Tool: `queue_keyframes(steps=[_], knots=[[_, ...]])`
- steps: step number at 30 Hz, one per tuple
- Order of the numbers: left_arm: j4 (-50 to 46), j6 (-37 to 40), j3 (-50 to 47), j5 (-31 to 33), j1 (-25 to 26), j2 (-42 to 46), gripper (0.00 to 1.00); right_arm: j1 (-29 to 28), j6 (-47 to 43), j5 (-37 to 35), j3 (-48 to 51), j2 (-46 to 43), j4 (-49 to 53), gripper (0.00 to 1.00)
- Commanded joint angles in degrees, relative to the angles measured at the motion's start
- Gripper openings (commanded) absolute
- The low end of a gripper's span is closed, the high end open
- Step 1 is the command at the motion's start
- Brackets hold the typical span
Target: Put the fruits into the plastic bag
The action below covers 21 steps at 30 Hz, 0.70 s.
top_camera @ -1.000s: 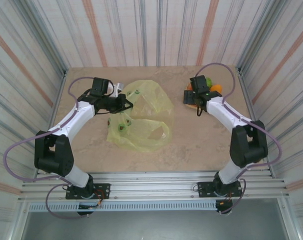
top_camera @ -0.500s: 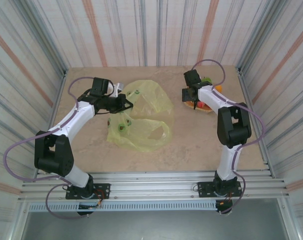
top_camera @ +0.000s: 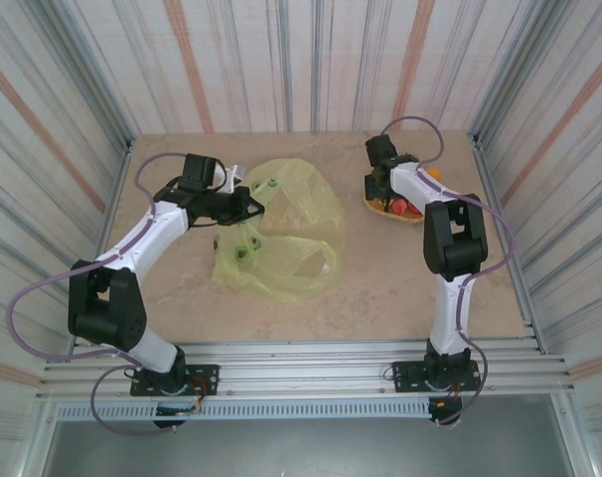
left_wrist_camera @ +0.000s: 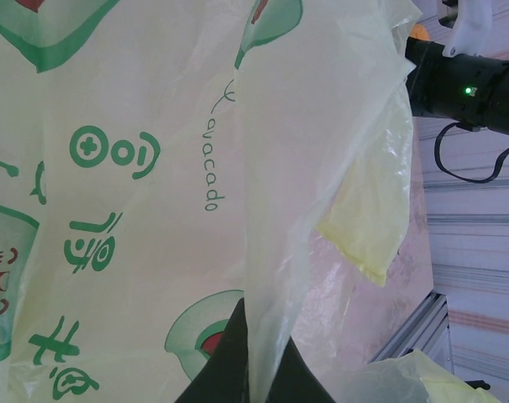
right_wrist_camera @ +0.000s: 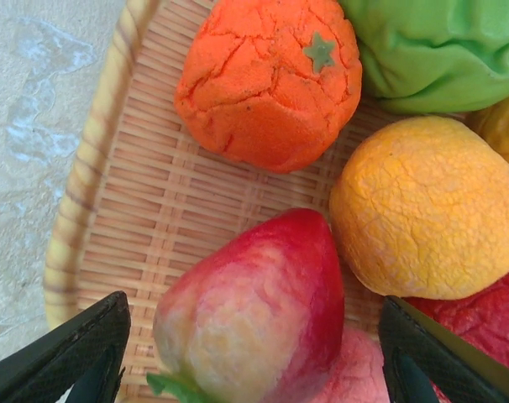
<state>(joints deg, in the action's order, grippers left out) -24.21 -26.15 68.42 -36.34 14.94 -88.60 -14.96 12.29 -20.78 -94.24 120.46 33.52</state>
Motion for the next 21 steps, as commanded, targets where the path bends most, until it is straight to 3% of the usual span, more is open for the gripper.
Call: queue_keyframes(steps=[1,21], knots=[[-1.3,0.7,0.7,-0.3,-0.6,1.8,0.00,0.3,-1.5,0.7,-2.2,1.8,2.3,0.76],[-1.3,0.7,0.7,-0.4,-0.5,1.9,0.00,0.3,-2.4,3.3,-4.3,4.8,2.9,0.63]])
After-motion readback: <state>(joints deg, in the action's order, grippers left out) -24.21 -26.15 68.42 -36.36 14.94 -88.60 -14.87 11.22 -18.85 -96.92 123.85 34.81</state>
